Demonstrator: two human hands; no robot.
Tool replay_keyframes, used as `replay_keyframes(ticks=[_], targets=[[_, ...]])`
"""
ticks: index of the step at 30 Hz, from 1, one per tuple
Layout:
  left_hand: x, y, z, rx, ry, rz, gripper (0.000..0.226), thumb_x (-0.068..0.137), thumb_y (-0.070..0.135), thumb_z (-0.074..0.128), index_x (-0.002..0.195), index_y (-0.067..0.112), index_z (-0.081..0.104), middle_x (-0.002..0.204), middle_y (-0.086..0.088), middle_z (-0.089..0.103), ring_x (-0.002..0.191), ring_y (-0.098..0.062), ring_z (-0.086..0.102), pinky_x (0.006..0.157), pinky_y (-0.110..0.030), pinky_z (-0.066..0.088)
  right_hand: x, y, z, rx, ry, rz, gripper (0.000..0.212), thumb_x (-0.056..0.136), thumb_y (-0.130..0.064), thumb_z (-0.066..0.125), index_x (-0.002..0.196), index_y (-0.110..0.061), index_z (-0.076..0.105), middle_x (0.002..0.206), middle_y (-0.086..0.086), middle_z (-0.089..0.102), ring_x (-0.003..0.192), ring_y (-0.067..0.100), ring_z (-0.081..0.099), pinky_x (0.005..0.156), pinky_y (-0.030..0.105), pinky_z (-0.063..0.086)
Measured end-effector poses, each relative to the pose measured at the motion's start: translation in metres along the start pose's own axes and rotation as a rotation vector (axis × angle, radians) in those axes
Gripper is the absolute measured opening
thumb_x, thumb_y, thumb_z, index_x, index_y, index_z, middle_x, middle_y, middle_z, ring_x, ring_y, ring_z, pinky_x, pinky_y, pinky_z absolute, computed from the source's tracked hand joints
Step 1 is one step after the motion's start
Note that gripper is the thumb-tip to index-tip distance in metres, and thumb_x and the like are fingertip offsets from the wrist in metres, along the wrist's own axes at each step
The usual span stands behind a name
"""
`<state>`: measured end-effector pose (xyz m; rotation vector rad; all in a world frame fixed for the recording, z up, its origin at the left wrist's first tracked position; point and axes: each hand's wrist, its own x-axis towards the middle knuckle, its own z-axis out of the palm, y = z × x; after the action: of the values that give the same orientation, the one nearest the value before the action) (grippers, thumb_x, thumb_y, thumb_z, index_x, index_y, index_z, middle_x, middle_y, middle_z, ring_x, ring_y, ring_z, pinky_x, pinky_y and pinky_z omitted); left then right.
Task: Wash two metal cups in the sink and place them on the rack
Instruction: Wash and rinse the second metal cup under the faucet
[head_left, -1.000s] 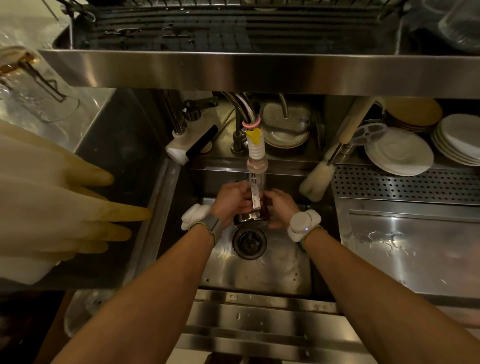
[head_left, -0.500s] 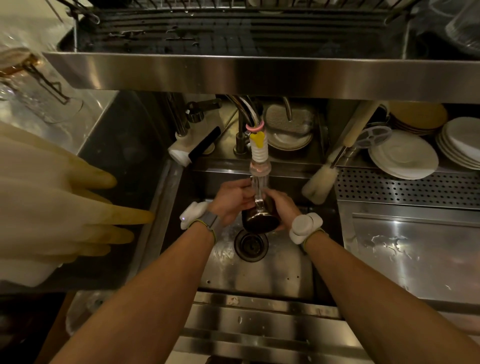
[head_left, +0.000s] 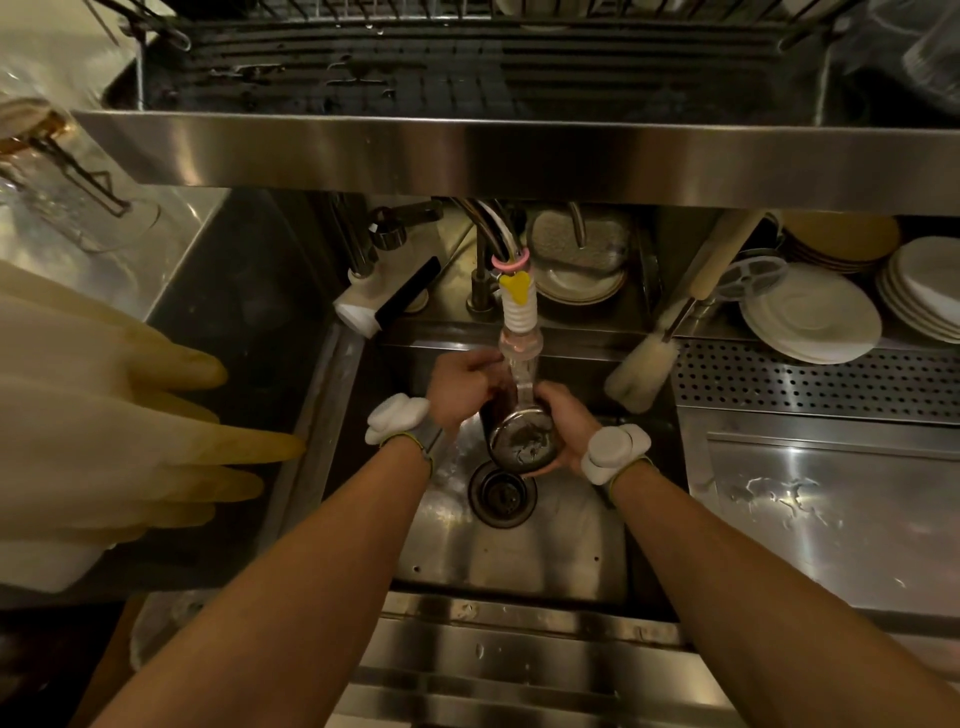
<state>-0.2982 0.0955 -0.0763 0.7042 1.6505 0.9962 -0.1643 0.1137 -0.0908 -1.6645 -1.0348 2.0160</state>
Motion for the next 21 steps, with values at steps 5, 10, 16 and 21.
replay_keyframes(ticks=[5,10,16,21], targets=[[-0.014,-0.007,-0.005,0.126,-0.114,-0.151,0.039,0.093,0.029,0.058,0.131,0.018,0.057,0.117,-0.007,0.063,0.103,-0.018,0.055,0.075,-0.027,0.049,0.004,0.002,-0.006,0.125,-0.078,0.168,0.038,0.091,-0.052,0.045,0.099,-0.019,0.062,0.105,0.014,0.063,0.101,0.036,0.059,0.090,0.060,0.047],[-0.011,-0.007,-0.004,0.075,-0.068,-0.220,0.047,0.095,0.049,0.044,0.121,0.015,0.064,0.113,-0.009,0.065,0.101,-0.026,0.062,0.078,-0.035,0.055,0.011,0.001,-0.003,0.154,-0.012,0.153,0.057,0.090,-0.064,0.037,0.120,-0.020,0.057,0.123,0.013,0.059,0.104,0.036,0.059,0.068,0.048,0.055],[-0.003,-0.006,-0.003,0.109,0.001,-0.341,0.067,0.094,0.059,0.030,0.122,0.006,0.060,0.118,-0.018,0.064,0.104,-0.039,0.065,0.085,-0.051,0.056,0.003,-0.006,-0.006,0.021,0.006,0.023,0.049,0.093,-0.059,0.034,0.132,-0.029,0.038,0.131,0.012,0.055,0.093,0.040,0.064,0.047,0.037,0.056],[-0.006,-0.010,-0.001,0.096,-0.101,-0.353,0.070,0.095,0.062,0.018,0.133,0.013,0.050,0.125,-0.014,0.062,0.075,-0.028,0.068,0.062,-0.034,0.060,0.000,-0.010,-0.014,-0.003,0.039,0.000,0.056,0.096,-0.057,0.030,0.140,-0.023,0.039,0.130,0.016,0.056,0.064,0.030,0.064,0.041,0.028,0.052]])
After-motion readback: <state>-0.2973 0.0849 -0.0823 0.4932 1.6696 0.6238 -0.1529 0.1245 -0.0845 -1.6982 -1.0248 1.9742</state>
